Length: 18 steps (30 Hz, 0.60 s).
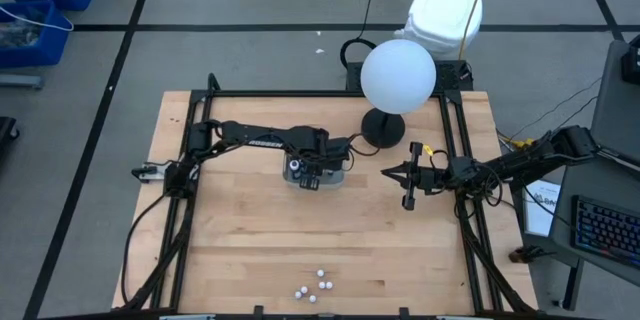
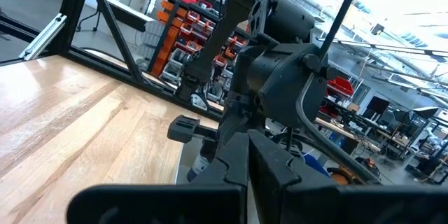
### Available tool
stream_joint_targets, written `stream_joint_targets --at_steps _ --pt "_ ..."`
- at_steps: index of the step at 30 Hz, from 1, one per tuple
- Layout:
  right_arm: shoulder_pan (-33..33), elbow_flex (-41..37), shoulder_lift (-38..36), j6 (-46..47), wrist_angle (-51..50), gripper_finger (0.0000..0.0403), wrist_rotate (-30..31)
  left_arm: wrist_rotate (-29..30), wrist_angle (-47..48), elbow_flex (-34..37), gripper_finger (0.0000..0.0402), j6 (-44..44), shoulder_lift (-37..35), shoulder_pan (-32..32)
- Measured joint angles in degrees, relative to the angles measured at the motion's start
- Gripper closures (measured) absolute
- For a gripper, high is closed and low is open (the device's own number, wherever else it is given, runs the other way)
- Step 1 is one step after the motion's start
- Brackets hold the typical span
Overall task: Pick & Place food coloring
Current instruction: Put the small purple food coloring bottle into the gray bin
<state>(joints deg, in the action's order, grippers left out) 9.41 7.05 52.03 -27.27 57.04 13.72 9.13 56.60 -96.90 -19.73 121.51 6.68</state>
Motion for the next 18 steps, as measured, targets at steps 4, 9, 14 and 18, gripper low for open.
stream_joint_targets --at_steps 4,9,14,18 --pt "0.0 0.0 0.0 0.0 0.0 0.0403 0.0 -0.6 0.1 0.0 0.0314 0.4 0.0 0.0" --pt "0.0 0.0 0.0 1.0 0.1 0.0403 0.0 -0.9 0.1 0.0 0.0313 0.4 0.0 0.0" --pt "0.0 0.0 0.0 1.1 0.1 0.0403 0.0 -3.2 0.0 0.0 0.0313 0.5 0.0 0.0" --pt "0.0 0.0 0.0 1.1 0.1 0.0403 0.0 -3.3 -0.3 0.0 0.0313 0.5 0.0 0.0"
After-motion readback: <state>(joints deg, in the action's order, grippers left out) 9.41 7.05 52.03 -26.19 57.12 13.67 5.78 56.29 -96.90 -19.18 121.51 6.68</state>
